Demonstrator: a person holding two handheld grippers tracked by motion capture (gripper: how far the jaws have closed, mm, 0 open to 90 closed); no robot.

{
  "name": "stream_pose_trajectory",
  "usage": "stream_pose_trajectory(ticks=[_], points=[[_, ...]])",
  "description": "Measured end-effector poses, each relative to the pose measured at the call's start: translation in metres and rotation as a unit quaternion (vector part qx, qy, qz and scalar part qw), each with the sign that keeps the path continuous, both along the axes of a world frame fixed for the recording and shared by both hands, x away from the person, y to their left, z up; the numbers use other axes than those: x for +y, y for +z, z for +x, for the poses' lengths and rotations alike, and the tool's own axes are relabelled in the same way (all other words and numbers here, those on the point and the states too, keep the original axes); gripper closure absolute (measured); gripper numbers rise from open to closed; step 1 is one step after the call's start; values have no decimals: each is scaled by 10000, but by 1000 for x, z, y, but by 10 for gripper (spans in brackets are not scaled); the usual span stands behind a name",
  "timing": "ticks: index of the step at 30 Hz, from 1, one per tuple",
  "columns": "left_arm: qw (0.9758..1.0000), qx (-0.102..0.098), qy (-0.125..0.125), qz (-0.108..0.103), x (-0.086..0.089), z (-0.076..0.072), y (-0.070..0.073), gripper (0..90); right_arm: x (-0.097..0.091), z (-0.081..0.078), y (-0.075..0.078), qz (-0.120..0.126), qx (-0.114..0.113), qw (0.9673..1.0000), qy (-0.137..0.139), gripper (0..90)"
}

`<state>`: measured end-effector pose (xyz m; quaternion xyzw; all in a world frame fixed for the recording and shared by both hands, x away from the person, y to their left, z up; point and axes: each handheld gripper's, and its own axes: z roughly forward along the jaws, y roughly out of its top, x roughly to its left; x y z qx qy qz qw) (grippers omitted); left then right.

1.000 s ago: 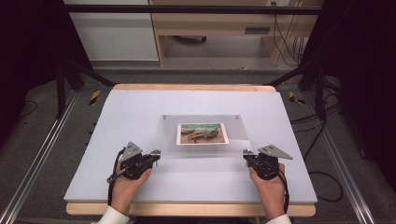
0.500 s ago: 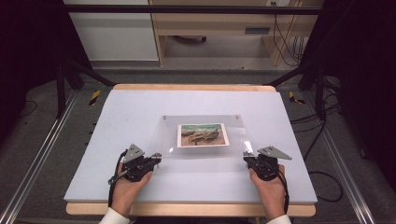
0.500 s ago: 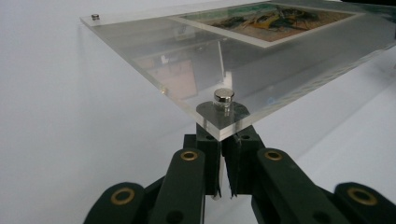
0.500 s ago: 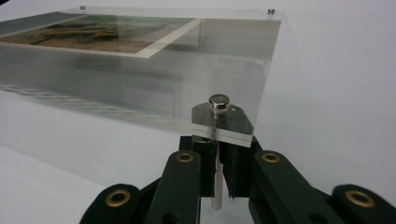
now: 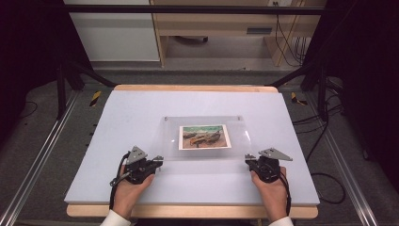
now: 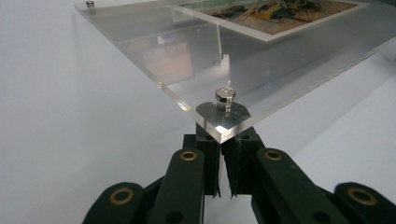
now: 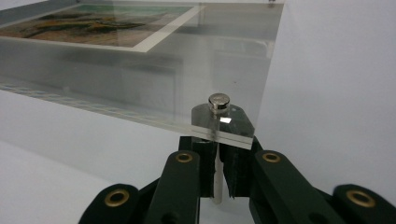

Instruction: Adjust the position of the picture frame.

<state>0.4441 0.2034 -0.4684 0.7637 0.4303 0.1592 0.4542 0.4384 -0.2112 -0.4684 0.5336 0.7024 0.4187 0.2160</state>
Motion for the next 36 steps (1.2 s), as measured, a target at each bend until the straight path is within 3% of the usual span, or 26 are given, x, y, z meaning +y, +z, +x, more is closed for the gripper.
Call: stream_pose_trajectory(ticks=[5,15,19,22,27,36], points=[[9999,47,-18,122,-2,0,-2,838,0,0,-2,-38,73,10000,6,840],[9999,55,-31,122,-2,0,-2,837,0,1,-4,-25,85,10000,13,835],[9999,79,-57,88,-2,1,-2,822,-1,1,-4,14,103,9999,18,793],[10000,55,-39,52,-2,0,-1,727,-2,-1,-3,39,126,9999,-10,704],[9995,-15,-190,242,-1,-6,3,566,-7,-8,-1,-26,206,9998,-5,555],[9997,83,-208,61,4,-10,5,296,-14,-20,4,-193,121,9997,12,350]])
